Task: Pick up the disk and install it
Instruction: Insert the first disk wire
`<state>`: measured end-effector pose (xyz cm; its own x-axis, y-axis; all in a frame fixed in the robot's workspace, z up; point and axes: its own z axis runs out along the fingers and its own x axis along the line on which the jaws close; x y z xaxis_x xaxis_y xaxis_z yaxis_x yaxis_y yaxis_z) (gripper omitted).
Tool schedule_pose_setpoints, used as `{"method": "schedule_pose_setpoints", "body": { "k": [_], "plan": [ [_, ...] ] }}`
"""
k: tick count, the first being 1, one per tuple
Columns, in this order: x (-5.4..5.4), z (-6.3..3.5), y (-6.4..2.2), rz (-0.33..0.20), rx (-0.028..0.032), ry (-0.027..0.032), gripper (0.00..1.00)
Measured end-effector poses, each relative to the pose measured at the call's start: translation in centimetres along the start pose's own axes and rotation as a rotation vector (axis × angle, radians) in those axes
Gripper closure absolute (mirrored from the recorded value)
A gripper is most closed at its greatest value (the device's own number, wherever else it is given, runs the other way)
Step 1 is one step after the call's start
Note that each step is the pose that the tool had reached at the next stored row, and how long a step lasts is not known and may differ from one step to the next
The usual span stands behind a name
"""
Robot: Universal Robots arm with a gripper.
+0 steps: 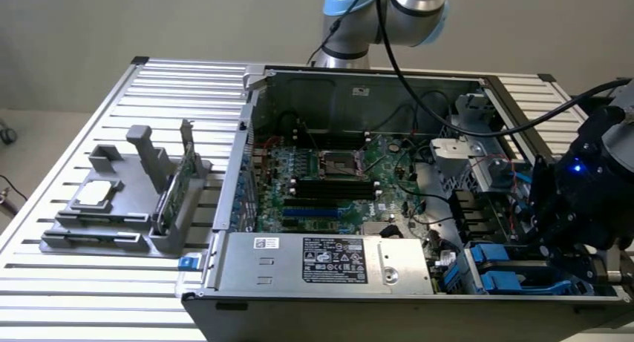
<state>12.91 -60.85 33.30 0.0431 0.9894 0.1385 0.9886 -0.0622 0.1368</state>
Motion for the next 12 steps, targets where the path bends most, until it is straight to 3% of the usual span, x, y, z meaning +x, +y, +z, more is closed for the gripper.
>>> {"method": "schedule_pose_setpoints", "body": {
  "k": [12],
  "plan": [
    [0.00, 0.21, 0.14, 0.002, -0.0003, -0.0002, 0.84]
  ]
}}
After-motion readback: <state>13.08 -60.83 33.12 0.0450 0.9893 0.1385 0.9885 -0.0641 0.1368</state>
